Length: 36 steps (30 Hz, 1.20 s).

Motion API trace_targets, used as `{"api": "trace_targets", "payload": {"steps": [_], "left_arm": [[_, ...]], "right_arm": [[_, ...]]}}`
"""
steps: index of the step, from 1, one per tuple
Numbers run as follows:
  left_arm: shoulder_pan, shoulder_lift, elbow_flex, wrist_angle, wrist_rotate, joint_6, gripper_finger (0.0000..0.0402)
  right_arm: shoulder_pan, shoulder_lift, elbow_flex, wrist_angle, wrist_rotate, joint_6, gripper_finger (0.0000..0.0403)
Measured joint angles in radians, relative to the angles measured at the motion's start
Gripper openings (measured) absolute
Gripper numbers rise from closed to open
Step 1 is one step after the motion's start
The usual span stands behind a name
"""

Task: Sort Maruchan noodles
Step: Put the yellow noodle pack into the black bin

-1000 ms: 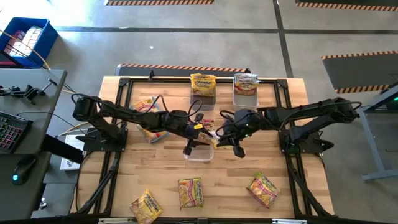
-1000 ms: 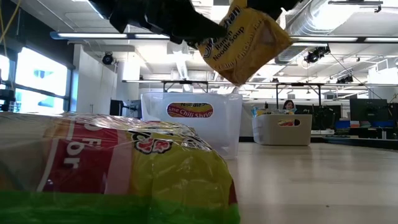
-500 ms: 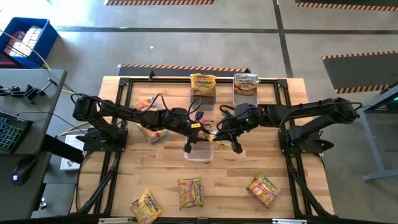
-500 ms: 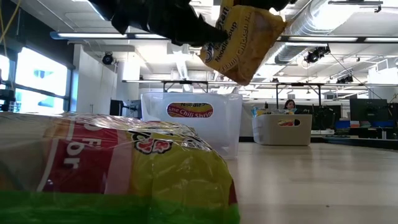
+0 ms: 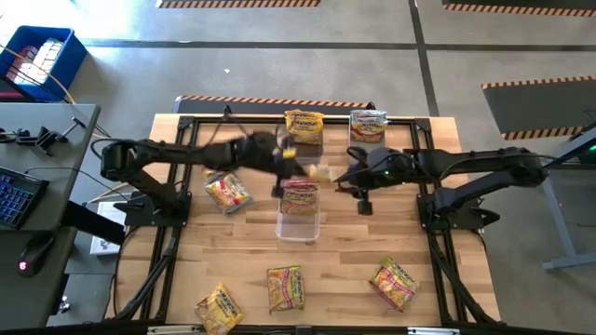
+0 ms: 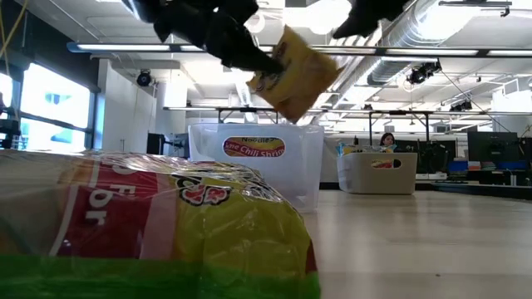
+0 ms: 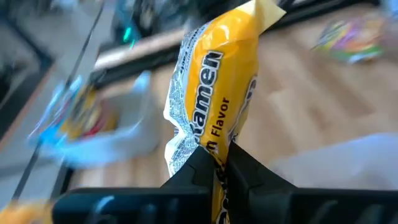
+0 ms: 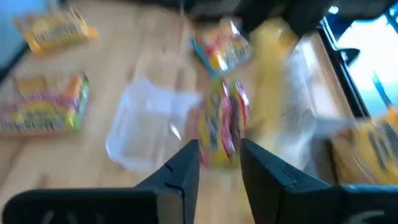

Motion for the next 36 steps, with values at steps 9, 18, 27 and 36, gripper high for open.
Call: {"api": "trace_targets", "payload": {"steps": [9, 18, 27, 36], "left_arm": [[0.211, 0.077, 0.286, -0.439, -0.008, 0.035, 0.0], [0.306, 0.276, 0.505, -0.664, -0.025, 0.082, 0.0], [0.312, 0.454, 0.639, -0.768, -0.125, 0.132, 0.0], [0.312, 0.521, 0.661, -0.767, -0.133, 0.155, 0.0]], "right_arm": [[-0.122, -0.018, -0.002, -0.257, 0.174, -0.033, 0.0007], [-0.183, 0.074, -0.003, -0.204, 0.138, -0.078, 0.0002], [-0.183, 0.177, -0.003, -0.15, 0.139, -0.06, 0.0], [-0.183, 0.259, -0.003, -0.094, 0.083, -0.079, 0.0]]}}
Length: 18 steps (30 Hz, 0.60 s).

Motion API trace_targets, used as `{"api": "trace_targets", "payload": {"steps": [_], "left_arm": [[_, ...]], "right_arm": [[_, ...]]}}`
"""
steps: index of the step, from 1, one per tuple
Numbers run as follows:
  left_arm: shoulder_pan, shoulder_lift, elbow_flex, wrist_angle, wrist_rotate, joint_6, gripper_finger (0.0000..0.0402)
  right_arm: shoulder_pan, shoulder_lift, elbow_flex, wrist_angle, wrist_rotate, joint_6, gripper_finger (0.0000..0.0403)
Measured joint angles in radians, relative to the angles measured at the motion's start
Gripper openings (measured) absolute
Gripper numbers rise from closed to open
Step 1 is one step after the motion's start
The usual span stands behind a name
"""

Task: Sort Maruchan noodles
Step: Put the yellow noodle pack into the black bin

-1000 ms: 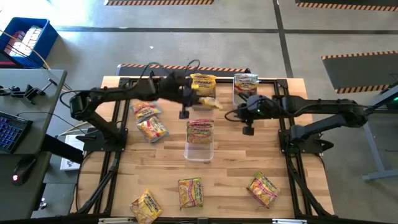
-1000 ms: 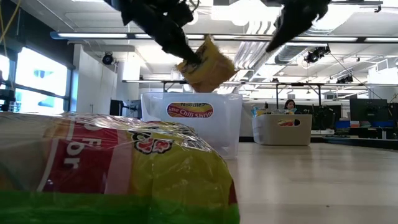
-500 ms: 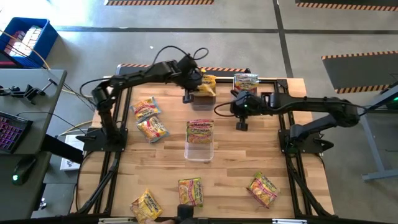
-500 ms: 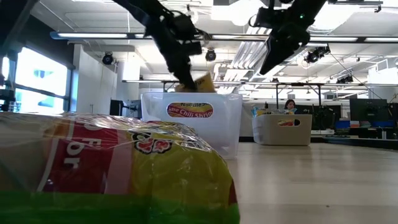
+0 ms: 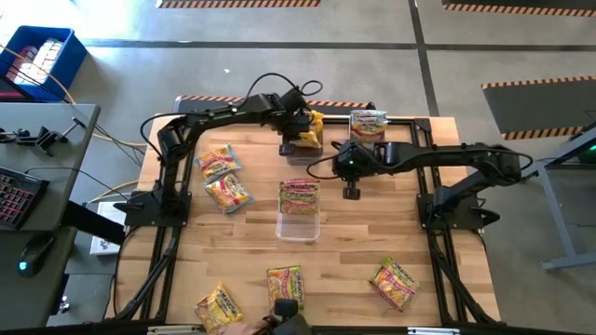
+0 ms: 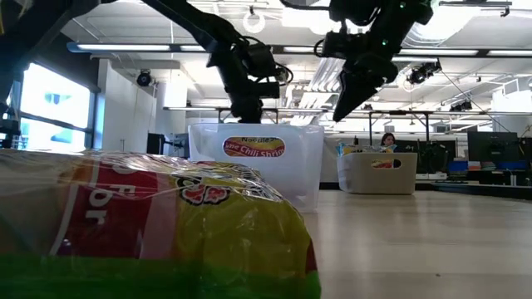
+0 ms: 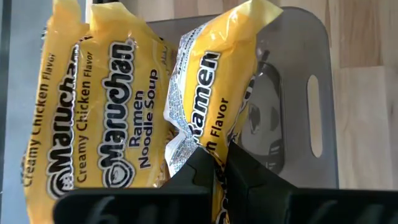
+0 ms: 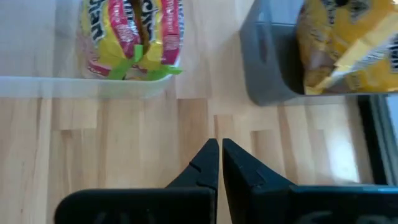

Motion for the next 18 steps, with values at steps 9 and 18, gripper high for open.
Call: {"api": "trace_targets", "payload": {"steps": [9, 18], "left_arm": [[0.002, 0.014, -0.003, 0.048, 0.008, -0.018, 0.0007], [-0.006, 0.039, -0.004, 0.06, 0.002, -0.03, 0.0067]], "right_arm": [[0.0, 0.047, 0.0, 0.054, -0.054, -0.007, 0.0], [0.0, 0.052, 0.0, 0.059, -0.075, 0.0, 0.0]]}}
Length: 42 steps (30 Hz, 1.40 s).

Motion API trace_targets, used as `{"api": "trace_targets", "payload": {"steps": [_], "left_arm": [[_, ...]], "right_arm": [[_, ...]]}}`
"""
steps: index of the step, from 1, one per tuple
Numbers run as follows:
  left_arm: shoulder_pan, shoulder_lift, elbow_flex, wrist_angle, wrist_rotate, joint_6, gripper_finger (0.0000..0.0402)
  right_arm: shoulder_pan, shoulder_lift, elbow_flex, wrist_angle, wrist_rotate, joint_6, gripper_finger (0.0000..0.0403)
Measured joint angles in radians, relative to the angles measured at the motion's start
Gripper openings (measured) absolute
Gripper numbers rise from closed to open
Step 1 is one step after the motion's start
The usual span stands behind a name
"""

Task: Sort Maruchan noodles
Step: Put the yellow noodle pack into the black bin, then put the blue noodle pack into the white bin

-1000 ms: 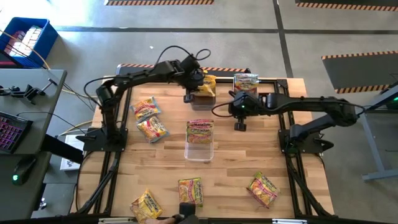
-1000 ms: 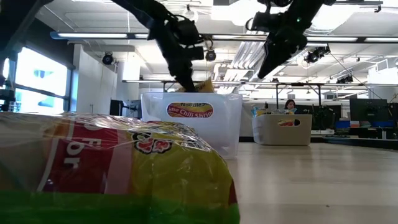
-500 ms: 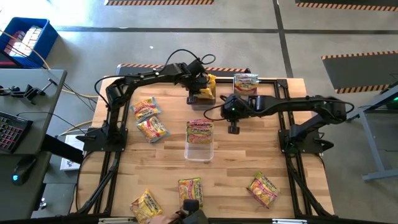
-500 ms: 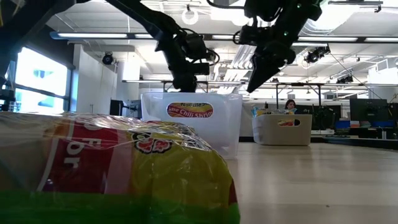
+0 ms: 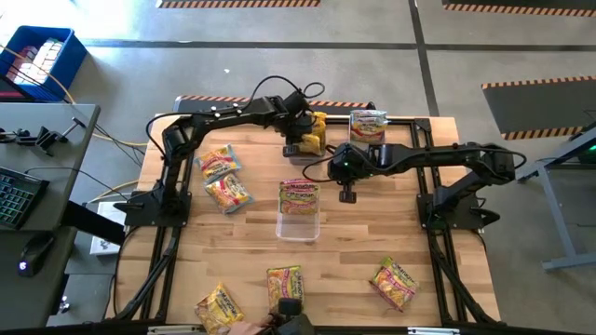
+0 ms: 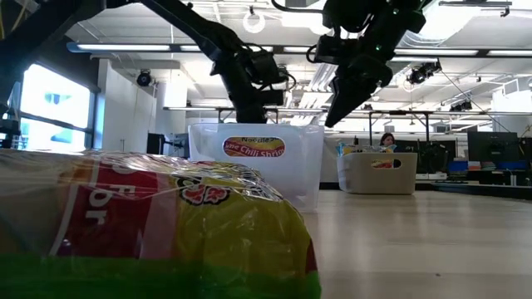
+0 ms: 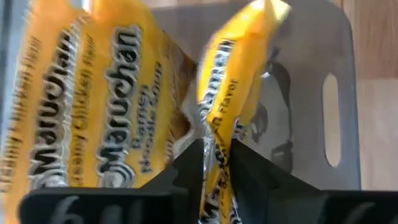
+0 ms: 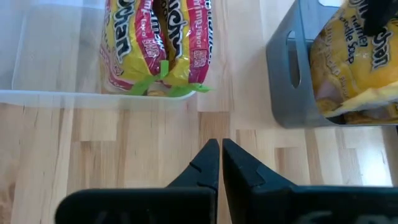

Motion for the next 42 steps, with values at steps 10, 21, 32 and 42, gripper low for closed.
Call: {"api": "trace_targets", "payload": {"steps": [10, 21, 32, 42], "left_arm": [[-0.004, -0.021, 0.001, 0.059, -0.001, 0.001, 0.0114], [0.012, -0.021, 0.001, 0.15, 0.071, -0.003, 0.008], [0.05, -0.029, 0.001, 0.274, 0.091, -0.061, 0.0046], [0.076, -0.152, -0.154, 0.5, 0.235, -0.144, 0.0003]], "right_arm": [[0.0, 0.0, 0.0, 0.033, -0.005, -0.009, 0.0], [-0.007, 0.005, 0.0, 0.28, -0.134, -0.07, 0.0], [-0.007, 0.17, 0.0, 0.591, -0.187, -0.078, 0.0], [-0.005, 0.301, -0.001, 0.874, -0.27, -0.085, 0.0]]}}
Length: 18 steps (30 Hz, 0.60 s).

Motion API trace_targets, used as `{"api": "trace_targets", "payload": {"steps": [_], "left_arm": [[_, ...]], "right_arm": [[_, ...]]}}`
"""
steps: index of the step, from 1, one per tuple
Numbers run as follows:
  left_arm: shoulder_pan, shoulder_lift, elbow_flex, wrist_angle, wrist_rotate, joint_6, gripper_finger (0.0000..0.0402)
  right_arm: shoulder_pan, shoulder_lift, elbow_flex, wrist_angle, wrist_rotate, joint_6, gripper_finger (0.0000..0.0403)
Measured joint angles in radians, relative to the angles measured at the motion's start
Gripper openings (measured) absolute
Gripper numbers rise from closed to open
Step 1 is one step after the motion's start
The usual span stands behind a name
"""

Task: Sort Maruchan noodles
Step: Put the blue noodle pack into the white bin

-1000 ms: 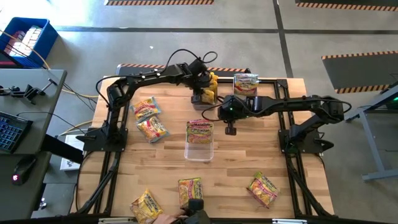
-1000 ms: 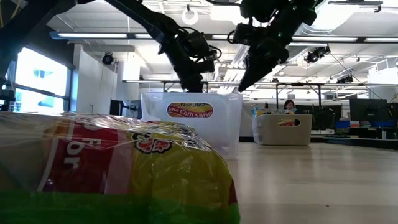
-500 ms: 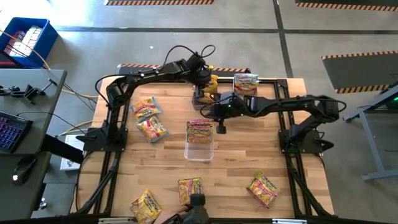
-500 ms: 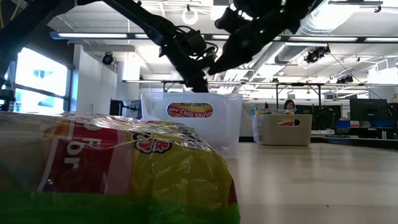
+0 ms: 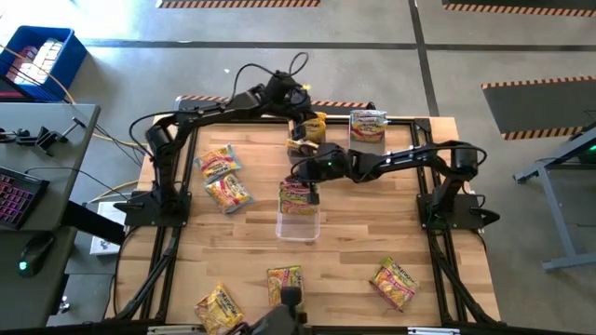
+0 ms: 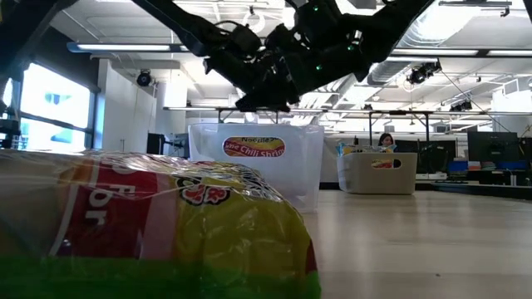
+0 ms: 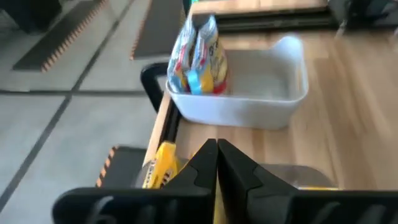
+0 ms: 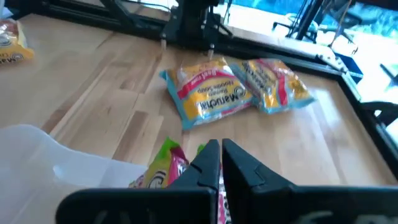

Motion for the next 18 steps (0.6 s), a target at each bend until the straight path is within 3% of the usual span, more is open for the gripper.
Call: {"api": "trace_targets", "payload": {"steps": [3, 9, 13, 18], "left_arm": [[0.003, -0.075, -0.102, 0.116, 0.005, -0.021, 0.0002], [0.003, -0.256, -0.334, 0.285, 0.002, -0.048, 0.0001], [-0.004, -0.393, -0.473, 0.32, -0.002, -0.1, 0.0001], [-0.034, -0.57, -0.616, 0.289, -0.052, -0.192, 0.0001]], "right_arm": [[-0.001, 0.0, -0.003, 0.024, 0.005, -0.015, 0.0], [-0.003, 0.028, -0.187, 0.444, 0.012, 0.063, 0.0], [0.0, 0.025, -0.315, 0.694, 0.059, 0.137, 0.0], [0.002, 0.012, -0.432, 0.853, 0.095, 0.165, 0.0]]}}
